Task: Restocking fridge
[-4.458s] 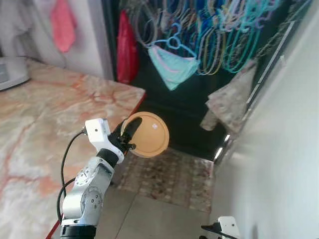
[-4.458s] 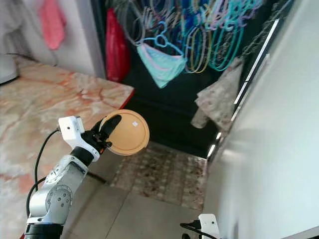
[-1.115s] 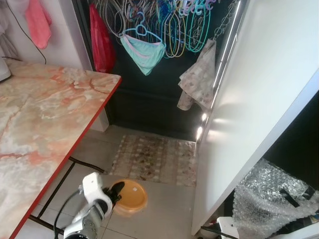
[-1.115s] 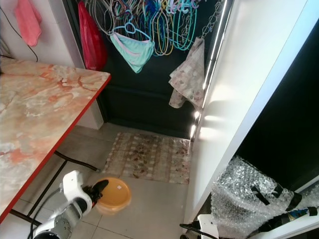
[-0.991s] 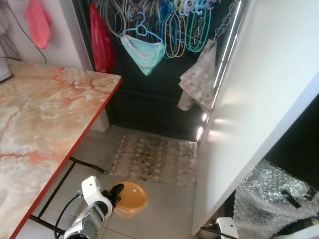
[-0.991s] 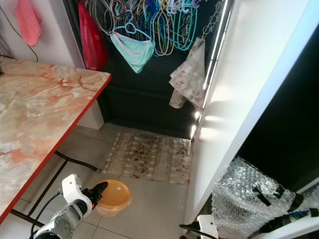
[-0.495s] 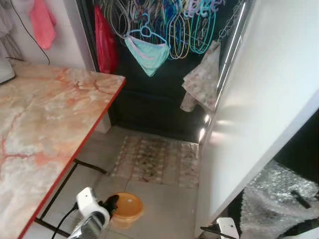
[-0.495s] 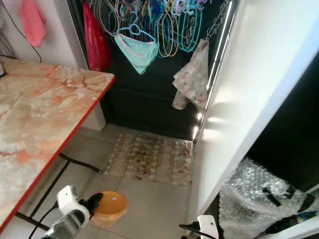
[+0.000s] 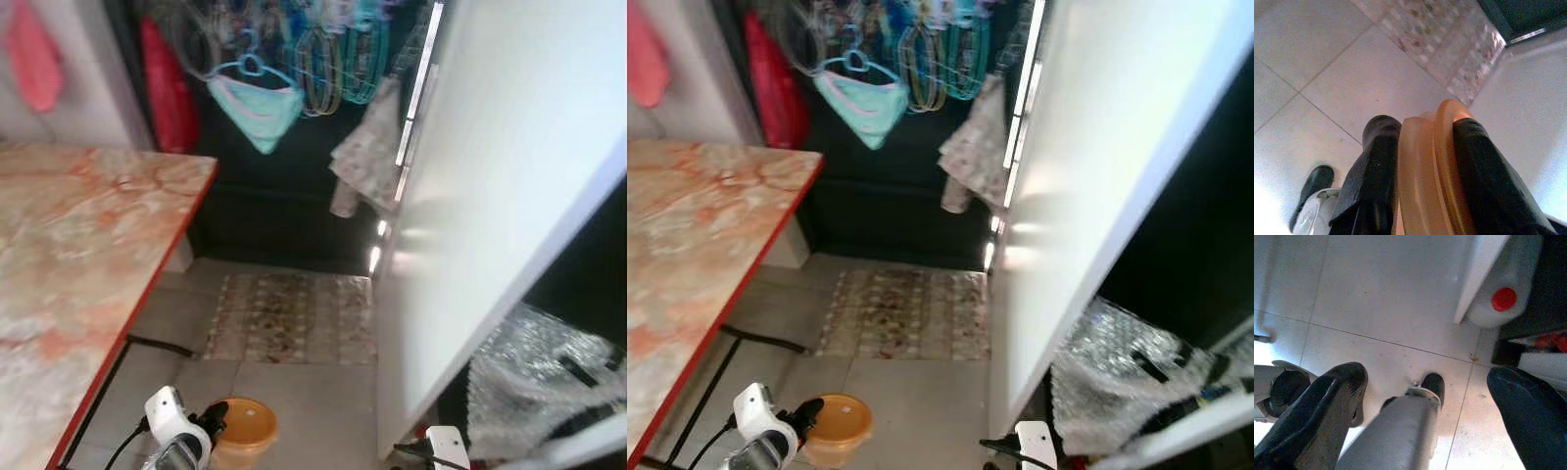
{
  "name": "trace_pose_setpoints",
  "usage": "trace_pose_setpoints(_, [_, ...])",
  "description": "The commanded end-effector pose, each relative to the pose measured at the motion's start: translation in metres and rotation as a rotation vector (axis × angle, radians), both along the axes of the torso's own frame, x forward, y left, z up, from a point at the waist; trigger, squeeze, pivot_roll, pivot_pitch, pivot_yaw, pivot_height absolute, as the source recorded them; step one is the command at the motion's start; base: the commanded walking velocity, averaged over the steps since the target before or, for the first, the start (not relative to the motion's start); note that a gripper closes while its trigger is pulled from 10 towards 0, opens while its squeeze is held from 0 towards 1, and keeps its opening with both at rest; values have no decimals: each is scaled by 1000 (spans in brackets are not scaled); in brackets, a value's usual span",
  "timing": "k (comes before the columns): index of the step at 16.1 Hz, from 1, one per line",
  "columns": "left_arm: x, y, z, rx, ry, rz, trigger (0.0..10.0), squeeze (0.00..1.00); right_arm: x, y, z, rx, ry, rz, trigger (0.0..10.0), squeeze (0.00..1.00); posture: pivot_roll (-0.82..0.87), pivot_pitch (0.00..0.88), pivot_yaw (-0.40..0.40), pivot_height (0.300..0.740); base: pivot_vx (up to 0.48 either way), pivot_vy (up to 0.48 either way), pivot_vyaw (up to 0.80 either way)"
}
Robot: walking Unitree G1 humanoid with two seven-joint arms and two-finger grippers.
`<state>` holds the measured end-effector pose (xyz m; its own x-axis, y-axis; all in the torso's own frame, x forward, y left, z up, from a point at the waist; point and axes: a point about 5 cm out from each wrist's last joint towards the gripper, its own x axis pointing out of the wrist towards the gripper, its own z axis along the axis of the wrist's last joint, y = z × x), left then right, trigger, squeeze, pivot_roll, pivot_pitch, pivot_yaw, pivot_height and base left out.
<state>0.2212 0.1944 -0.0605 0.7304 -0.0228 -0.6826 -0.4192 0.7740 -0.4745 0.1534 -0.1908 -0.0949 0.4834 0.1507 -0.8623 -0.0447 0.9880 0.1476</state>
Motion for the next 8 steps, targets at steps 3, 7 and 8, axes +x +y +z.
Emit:
trace_pose_setpoints(3, [-2,3,-1,8,13,2,10000,0,-1,3,-1,-1,12,2,10000,0,26,0,10,740,0,225,-788])
trace_pose_setpoints(7, [-4,2,-2,30,20,-2,10000,0,-1,2,-1,-5,12,6,10000,0,26,0,4,740,0,120,-788])
trace_pose_setpoints(8, [-5,2,-3,31,23,-3,10000,0,-2,1,-1,-8,13,7,10000,0,26,0,4,740,0,0,-788])
